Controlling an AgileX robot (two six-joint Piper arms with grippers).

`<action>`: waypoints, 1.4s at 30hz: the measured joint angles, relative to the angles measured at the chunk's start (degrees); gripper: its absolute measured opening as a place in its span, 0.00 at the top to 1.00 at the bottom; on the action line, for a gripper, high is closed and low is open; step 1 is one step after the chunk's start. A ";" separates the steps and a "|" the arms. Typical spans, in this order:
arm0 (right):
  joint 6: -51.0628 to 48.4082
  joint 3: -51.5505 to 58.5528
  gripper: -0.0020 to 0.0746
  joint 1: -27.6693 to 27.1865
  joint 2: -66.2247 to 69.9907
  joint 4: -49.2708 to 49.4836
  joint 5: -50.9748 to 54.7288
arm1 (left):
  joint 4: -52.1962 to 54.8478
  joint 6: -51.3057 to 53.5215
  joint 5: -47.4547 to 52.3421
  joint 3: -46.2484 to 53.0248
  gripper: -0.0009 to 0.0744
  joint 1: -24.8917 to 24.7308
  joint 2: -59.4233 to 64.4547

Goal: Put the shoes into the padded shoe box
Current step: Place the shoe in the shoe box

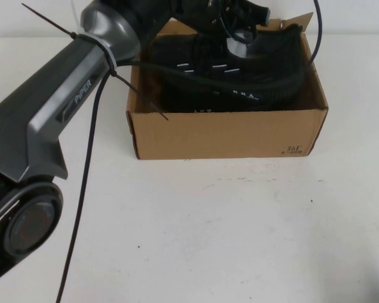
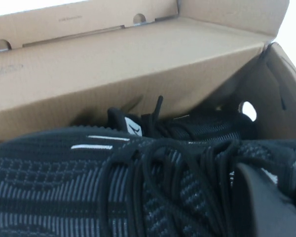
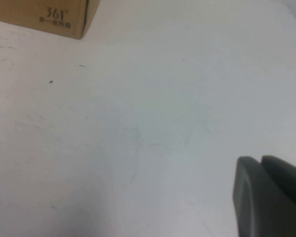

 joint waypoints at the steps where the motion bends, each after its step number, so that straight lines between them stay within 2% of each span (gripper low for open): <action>1: 0.00 0.00 0.99 0.00 0.00 0.00 0.00 | 0.13 0.00 -0.07 0.00 0.99 0.00 0.13; 26: 0.00 0.00 0.99 0.00 0.00 0.00 0.00 | -0.04 0.00 8.95 -2.84 0.99 -4.47 1.46; 42: 0.00 0.00 0.99 0.00 0.00 0.00 0.00 | 0.87 0.00 13.09 -3.09 0.99 -4.65 3.77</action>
